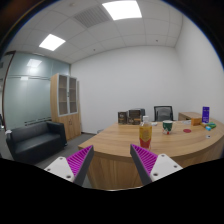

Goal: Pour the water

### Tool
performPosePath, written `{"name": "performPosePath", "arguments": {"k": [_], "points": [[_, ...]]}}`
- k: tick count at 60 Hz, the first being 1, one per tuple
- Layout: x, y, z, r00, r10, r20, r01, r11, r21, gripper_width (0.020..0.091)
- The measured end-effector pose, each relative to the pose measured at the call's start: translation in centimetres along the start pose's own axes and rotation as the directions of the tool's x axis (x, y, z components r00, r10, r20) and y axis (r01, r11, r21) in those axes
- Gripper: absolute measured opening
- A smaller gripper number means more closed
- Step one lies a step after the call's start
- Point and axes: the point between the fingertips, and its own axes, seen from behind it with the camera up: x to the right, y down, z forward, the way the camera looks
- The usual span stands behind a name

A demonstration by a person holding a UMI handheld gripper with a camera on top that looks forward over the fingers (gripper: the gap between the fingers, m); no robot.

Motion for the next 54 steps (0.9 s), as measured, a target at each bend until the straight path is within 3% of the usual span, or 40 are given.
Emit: {"name": "performPosePath", "arguments": {"k": [13, 25, 54], "points": [[3.8, -0.1, 2.4, 0.999, 0.018, -0.026, -0.018, 1.000, 0.006, 0.0818], [11.3, -0.9, 7.8, 0.983, -0.068, -0.168, 0.071, 0.997, 0.010, 0.0820], [18.3, 3.0, 25.0, 0.962, -0.092, -0.256, 0.072, 0.994, -0.087, 0.0815]]}}
